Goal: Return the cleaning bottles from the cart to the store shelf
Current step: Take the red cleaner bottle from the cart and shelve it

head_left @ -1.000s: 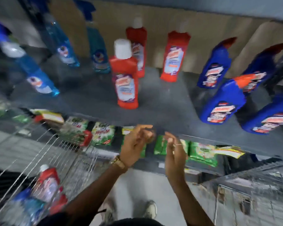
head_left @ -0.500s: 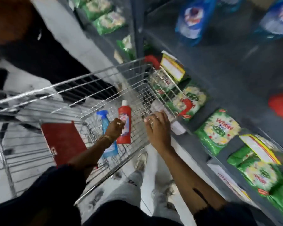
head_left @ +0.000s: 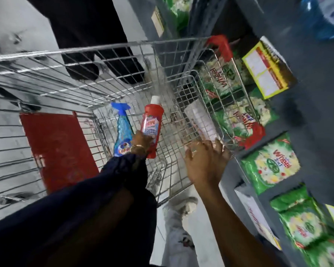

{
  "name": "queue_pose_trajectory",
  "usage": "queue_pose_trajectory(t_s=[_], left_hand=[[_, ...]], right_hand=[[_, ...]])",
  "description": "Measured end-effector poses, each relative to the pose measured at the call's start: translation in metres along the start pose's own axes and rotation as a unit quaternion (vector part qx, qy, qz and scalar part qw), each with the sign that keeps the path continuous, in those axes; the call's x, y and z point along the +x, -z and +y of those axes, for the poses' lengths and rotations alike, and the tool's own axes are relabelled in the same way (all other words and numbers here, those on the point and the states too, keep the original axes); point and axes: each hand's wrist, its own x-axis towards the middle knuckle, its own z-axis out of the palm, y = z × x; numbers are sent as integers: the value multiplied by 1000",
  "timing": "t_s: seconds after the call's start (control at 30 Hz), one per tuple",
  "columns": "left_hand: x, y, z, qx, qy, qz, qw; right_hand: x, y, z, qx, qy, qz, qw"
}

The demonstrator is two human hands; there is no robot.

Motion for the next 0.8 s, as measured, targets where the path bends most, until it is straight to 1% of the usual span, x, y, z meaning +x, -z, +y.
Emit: queue_pose_trajectory(t_s=[0.1, 0.2, 0.3, 0.37, 0.43, 0.5, 0.53, 0.57, 0.6, 0.67, 0.7, 0.73, 0.8], left_hand=[[-4, 0, -7, -36, 8, -22, 999], [-24, 4, 3, -61, -21, -32, 997], [-47, 18, 13, -131, -66, -55, 988], [-73, 33, 24, -195, -80, -100, 972], [-109, 48, 43, -237, -125, -129, 955], [-149, 61, 61, -253, -185, -134, 940], [-170, 68, 71, -262, -215, -135, 931], [-190, 74, 79, -271, -244, -138, 921], [-213, 78, 88, -276, -277, -140, 910], [-260, 83, 102, -285, -336, -160, 883], [-280, 82, 106, -287, -363, -178, 869], [-298, 81, 108, -294, -380, -194, 855], [-329, 70, 110, -274, -419, -192, 844]], right_hand=[[0, -1, 1, -6, 2, -8, 1000], [0, 1, 1, 14, 7, 8, 1000], [1, 3, 0, 52, 18, 19, 998], [-3, 6, 2, 81, 33, 31, 996], [-4, 10, 6, 125, 49, 26, 991], [-8, 20, 11, 228, 48, 4, 972], [-11, 30, 12, 317, 41, -14, 947], [-16, 43, 13, 416, 24, -35, 909], [-24, 57, 16, 510, 3, -52, 858], [-46, 86, 27, 649, -12, -82, 757], [-58, 100, 34, 683, -6, -79, 726], [-71, 111, 41, 706, 0, -67, 705], [-98, 126, 61, 730, -9, -18, 683]])
